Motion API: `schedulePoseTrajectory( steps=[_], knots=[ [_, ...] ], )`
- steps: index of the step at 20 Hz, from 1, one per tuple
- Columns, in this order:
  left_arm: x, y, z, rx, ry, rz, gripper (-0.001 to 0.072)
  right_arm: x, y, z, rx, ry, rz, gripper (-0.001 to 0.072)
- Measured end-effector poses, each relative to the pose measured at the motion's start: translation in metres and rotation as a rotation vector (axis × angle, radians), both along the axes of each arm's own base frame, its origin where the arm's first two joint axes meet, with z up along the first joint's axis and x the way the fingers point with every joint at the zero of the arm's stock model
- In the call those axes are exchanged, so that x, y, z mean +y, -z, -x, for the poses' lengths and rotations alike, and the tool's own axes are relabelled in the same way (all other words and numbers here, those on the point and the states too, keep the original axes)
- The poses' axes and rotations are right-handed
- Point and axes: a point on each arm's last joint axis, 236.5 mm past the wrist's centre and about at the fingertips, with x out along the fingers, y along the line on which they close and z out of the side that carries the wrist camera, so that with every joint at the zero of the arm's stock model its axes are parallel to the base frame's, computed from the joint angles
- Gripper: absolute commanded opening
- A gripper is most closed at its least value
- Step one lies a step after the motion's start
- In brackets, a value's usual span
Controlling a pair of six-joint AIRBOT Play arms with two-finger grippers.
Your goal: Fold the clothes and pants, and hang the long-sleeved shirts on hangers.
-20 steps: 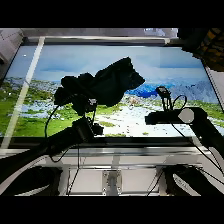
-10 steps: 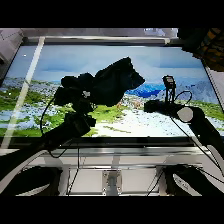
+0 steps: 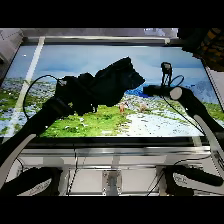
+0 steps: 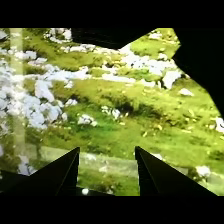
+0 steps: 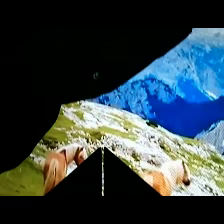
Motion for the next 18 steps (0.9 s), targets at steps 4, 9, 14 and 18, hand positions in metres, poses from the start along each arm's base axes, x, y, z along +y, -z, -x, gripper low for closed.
schedulePoseTrajectory(
  steps=[4, 9, 14, 18],
  knots=[
    [0.014, 0.006, 0.001, 0.062, 0.029, 0.007, 0.0403, -0.001, 0.002, -0.057, 0.001, 0.009, -0.012, 0.0335],
    [0.001, 0.011, -0.007, 0.069, 0.128, 0.055, 0.0403, -0.022, 0.034, -0.093, 0.111, 0.09, -0.116, 0.0501],
    [-0.015, 0.011, -0.018, 0.038, 0.209, 0.097, 0.0403, -0.026, 0.08, -0.099, 0.25, 0.16, -0.26, 0.0497],
    [-0.02, 0.01, -0.021, 0.039, 0.261, 0.092, 0.0403, -0.011, 0.1, -0.105, 0.274, 0.173, -0.305, 0.0429]
  ],
)
